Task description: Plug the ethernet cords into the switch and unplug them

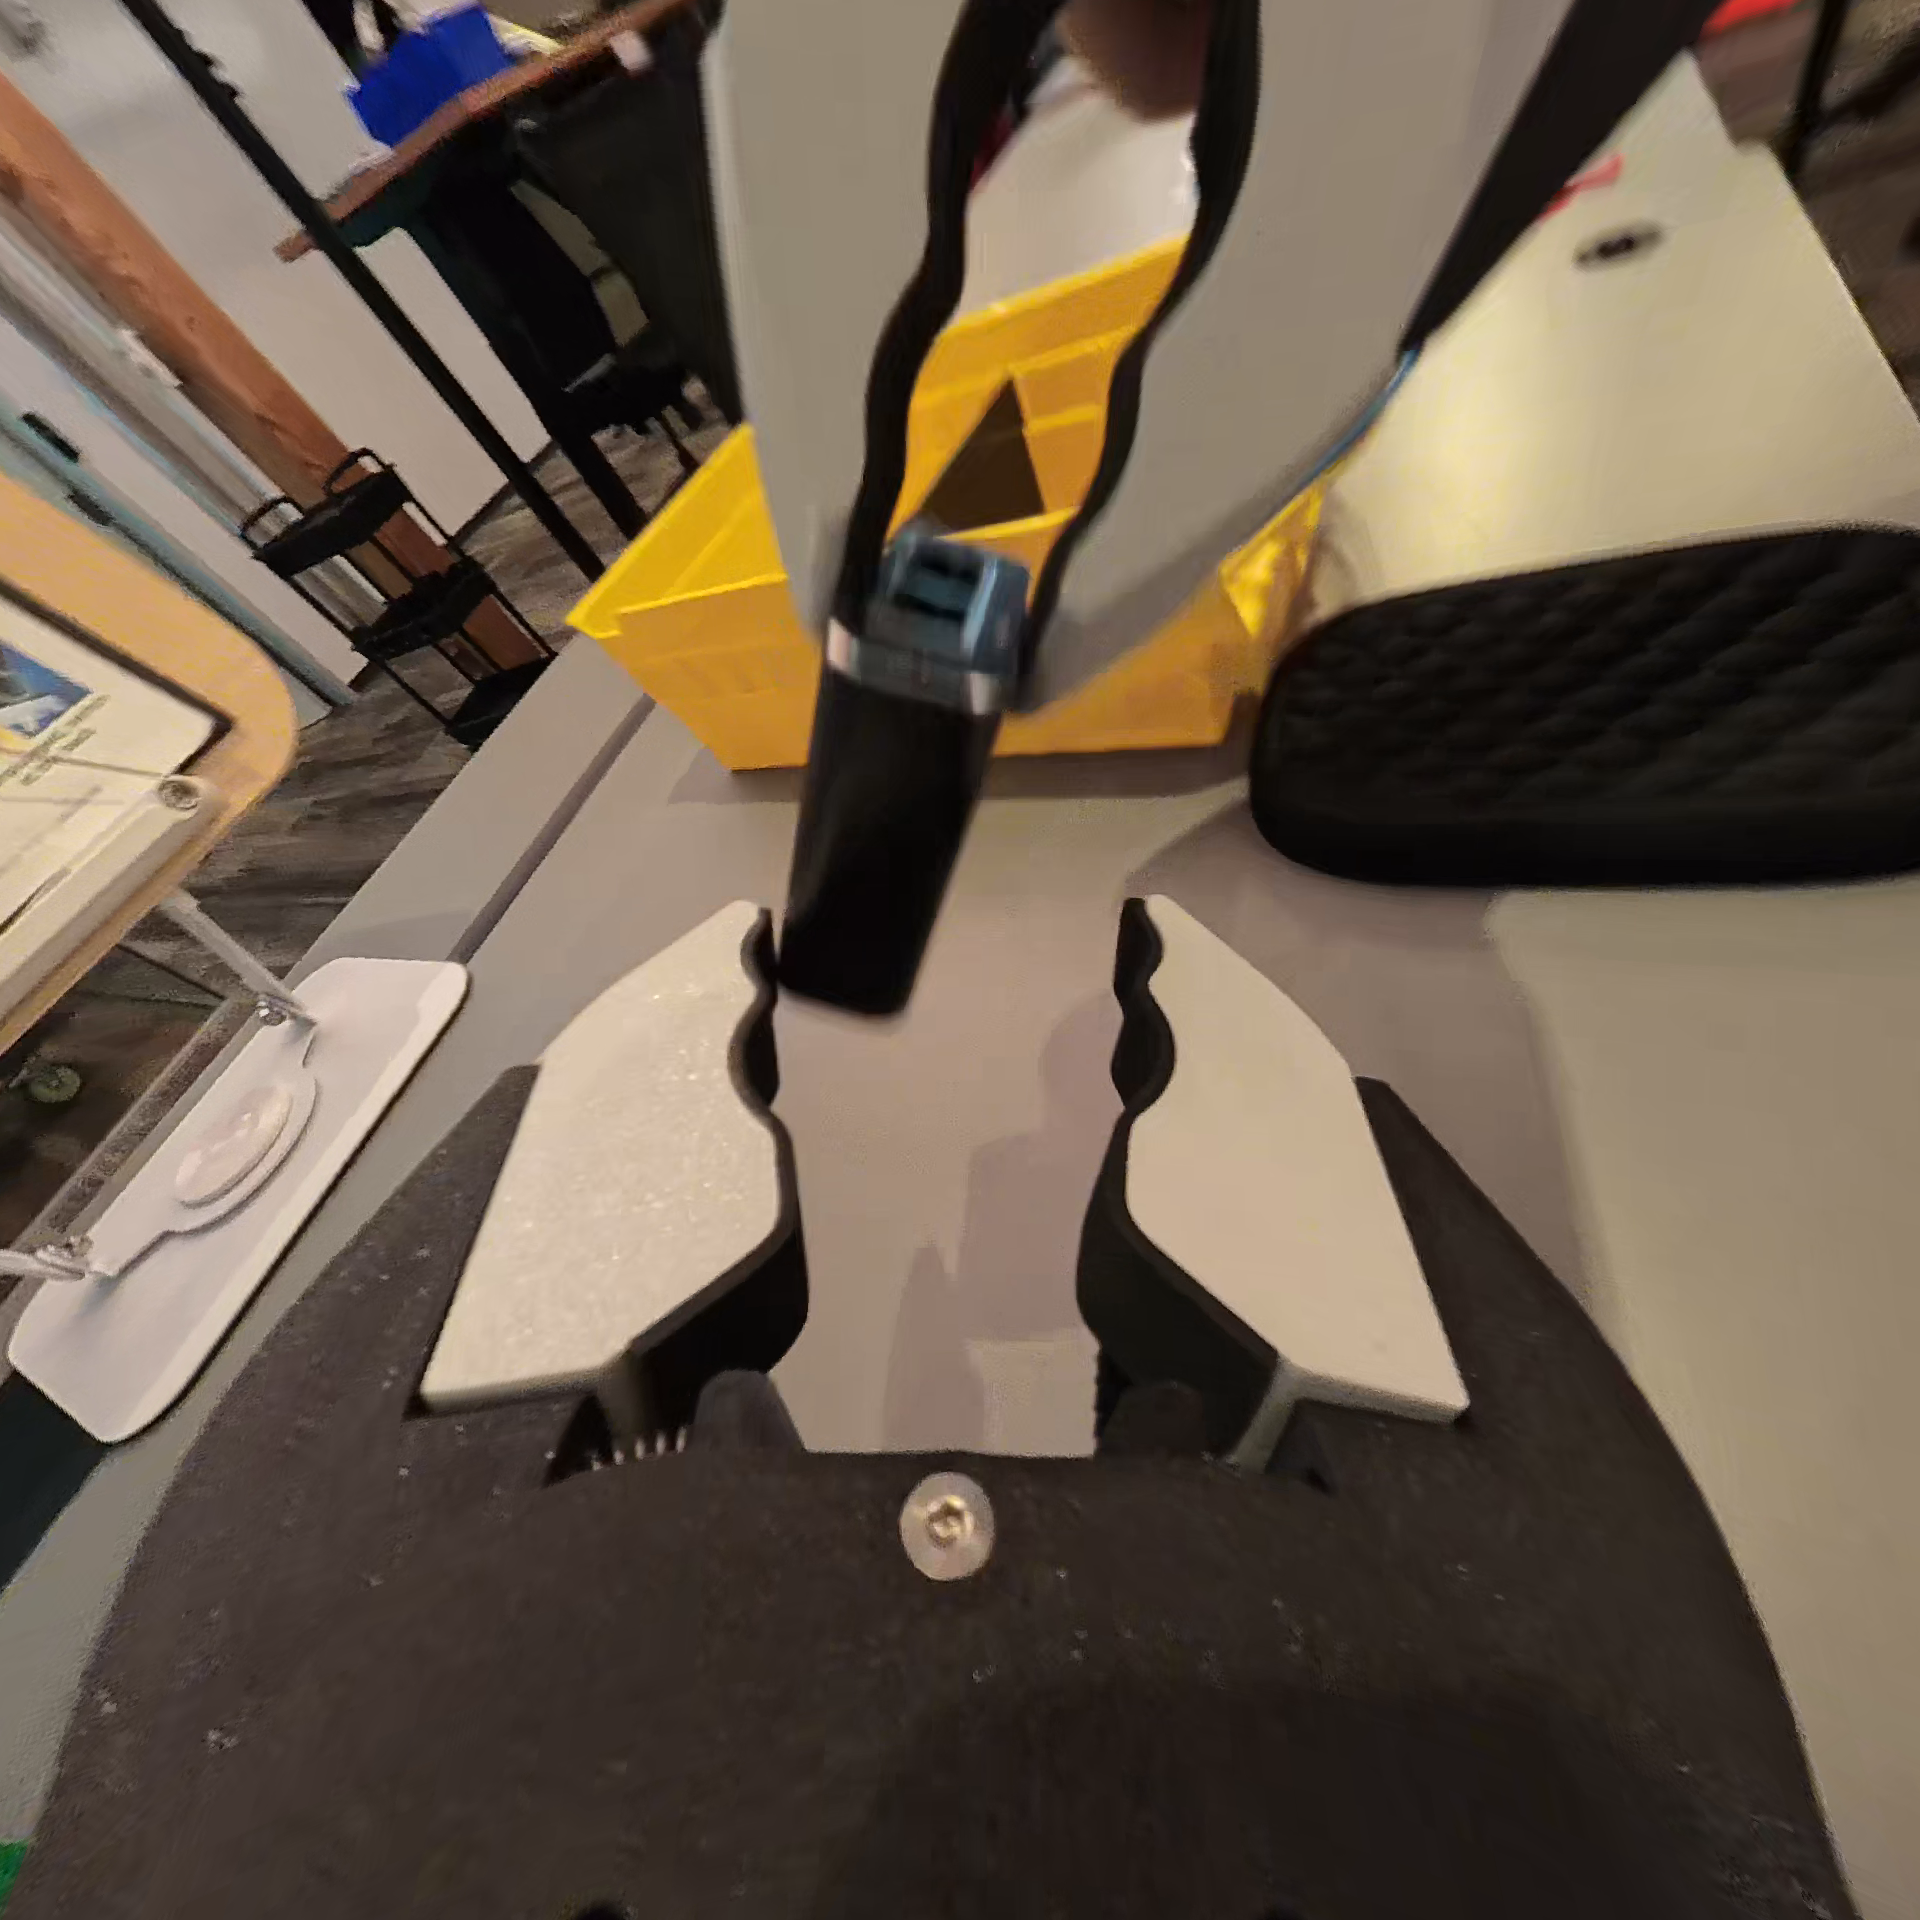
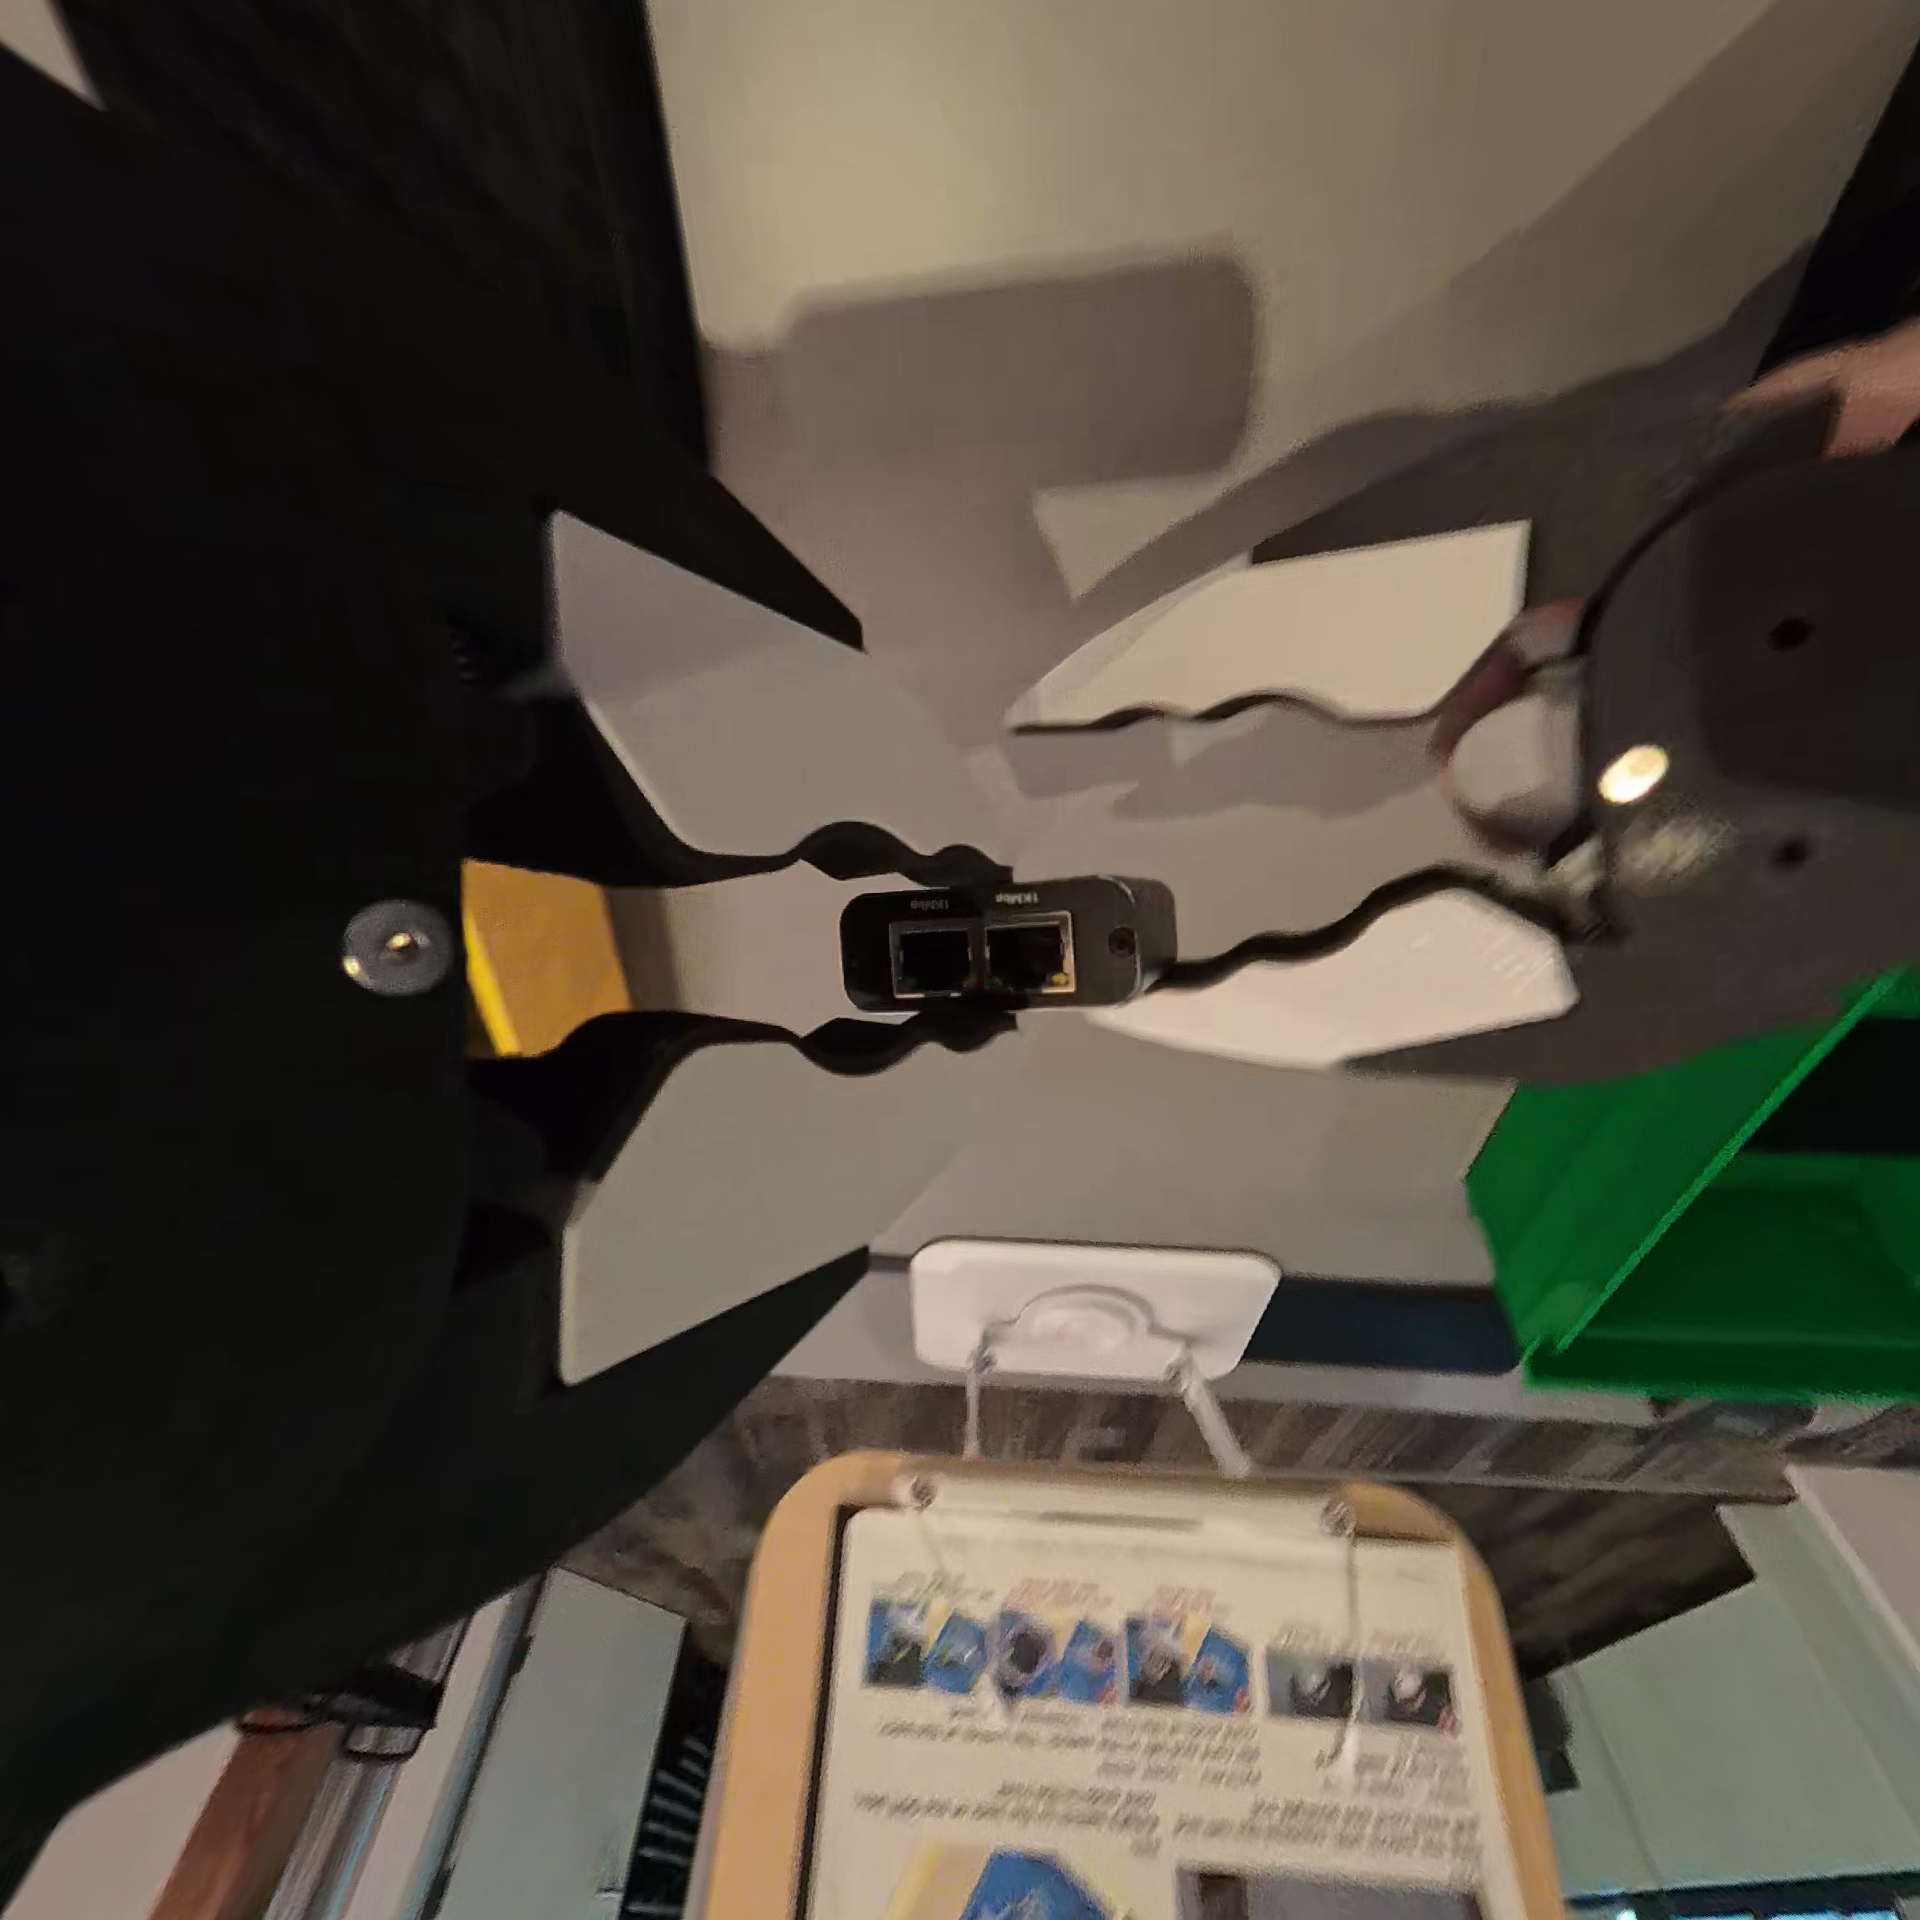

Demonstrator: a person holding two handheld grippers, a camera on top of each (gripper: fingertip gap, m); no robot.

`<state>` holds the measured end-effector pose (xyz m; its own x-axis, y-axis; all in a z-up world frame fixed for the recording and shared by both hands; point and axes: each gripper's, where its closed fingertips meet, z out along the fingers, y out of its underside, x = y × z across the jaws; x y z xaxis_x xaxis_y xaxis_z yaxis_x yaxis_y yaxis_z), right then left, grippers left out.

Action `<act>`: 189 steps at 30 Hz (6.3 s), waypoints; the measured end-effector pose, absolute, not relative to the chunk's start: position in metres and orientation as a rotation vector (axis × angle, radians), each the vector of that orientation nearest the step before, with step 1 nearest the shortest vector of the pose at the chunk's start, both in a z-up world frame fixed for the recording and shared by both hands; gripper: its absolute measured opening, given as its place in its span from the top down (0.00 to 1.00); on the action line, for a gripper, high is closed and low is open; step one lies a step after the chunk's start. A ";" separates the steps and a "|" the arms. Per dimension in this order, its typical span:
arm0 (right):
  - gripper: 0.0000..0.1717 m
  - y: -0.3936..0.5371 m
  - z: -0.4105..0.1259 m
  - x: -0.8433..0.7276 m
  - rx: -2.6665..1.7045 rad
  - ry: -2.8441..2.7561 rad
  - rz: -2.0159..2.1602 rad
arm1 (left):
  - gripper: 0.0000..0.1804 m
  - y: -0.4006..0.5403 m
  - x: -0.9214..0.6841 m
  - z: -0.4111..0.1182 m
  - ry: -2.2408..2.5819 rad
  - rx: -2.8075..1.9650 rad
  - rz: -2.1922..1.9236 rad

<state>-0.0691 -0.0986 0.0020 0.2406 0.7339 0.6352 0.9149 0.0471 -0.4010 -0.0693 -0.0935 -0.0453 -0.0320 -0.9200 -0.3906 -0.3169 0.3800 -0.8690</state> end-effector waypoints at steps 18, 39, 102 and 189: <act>0.86 -0.008 -0.072 0.223 -2.200 -1.467 -0.558 | 0.70 -0.093 -0.063 -0.069 1.611 -1.203 -0.806; 0.82 -0.015 -0.116 0.238 -2.439 -1.435 -0.355 | 0.71 -0.091 -0.063 -0.077 1.644 -1.211 -0.745; 0.93 -0.065 -0.125 0.171 -2.996 0.388 0.451 | 0.95 0.100 -0.396 -0.121 0.835 -2.981 -0.181; 0.96 0.062 -0.047 -0.135 -3.054 -0.188 0.391 | 0.59 0.043 -0.229 0.178 0.715 -1.424 -0.191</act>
<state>-0.1350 0.0621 -0.0469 0.9604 0.1277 -0.2476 0.1134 -0.9910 -0.0714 -0.2295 0.0425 0.1781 0.7802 -0.5277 -0.3359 -0.2895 0.1714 -0.9417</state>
